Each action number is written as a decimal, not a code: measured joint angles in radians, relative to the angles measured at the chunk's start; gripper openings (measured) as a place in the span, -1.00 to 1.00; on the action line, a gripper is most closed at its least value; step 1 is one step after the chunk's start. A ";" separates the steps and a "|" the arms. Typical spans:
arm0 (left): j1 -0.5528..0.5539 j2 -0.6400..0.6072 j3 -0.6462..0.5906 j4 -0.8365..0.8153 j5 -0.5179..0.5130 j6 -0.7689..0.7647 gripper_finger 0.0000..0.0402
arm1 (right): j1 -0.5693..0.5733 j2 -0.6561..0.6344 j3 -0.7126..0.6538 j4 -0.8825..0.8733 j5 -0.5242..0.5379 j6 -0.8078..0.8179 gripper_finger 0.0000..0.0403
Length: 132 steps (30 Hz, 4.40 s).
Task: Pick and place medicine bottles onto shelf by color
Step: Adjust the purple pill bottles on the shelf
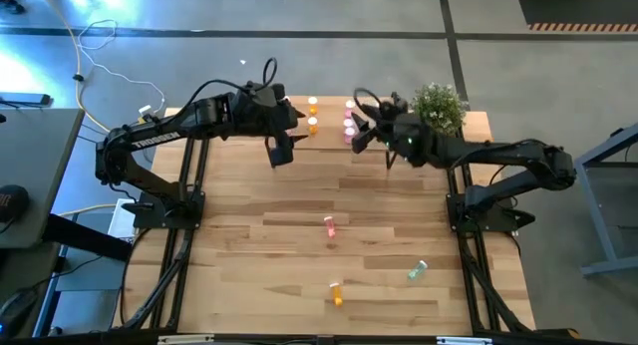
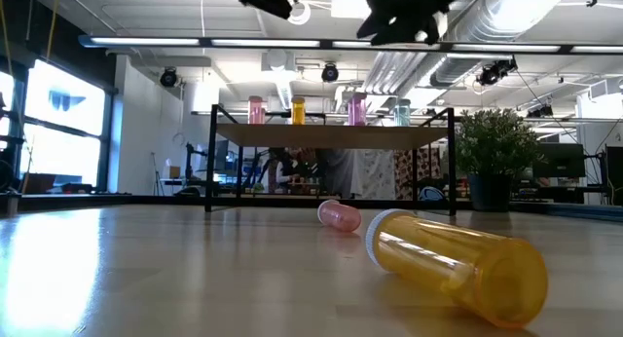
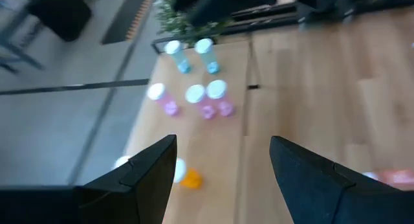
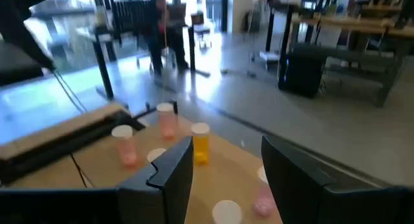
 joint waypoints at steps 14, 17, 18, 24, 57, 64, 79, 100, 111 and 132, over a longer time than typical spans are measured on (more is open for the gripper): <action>0.060 -0.017 -0.151 0.089 0.200 -0.156 0.18 | -0.158 0.006 0.387 -0.542 -0.313 0.006 -0.14; 0.054 -0.018 -0.172 0.084 0.199 -0.189 0.18 | -0.206 0.014 0.412 -0.550 -0.450 0.045 -0.14; 0.054 -0.018 -0.175 0.085 0.199 -0.189 0.18 | -0.220 0.021 0.419 -0.548 -0.494 0.060 -0.14; 0.054 -0.018 -0.181 0.152 0.196 -0.206 0.18 | -0.279 0.101 0.493 -0.593 -0.642 0.092 -0.14; 0.056 -0.018 -0.181 0.125 0.156 -0.165 0.18 | -0.287 0.341 0.721 -0.817 -0.845 0.386 -0.14; 0.056 -0.018 -0.181 0.121 0.156 -0.159 0.18 | -0.306 0.342 0.741 -0.833 -0.847 0.335 -0.14; 0.056 -0.017 -0.181 0.121 0.156 -0.160 0.18 | -0.299 0.382 0.771 -1.066 -0.830 0.320 -0.14; 0.056 -0.017 -0.180 0.125 0.156 -0.170 0.18 | -0.300 0.488 0.771 -1.077 -0.827 0.285 -0.14; 0.056 -0.017 -0.180 0.125 0.156 -0.170 0.18 | -0.307 0.481 0.773 -1.085 -0.838 0.275 -0.14; 0.056 -0.017 -0.180 0.128 0.156 -0.170 0.18 | -0.280 0.462 0.801 -1.188 -0.895 0.250 -0.14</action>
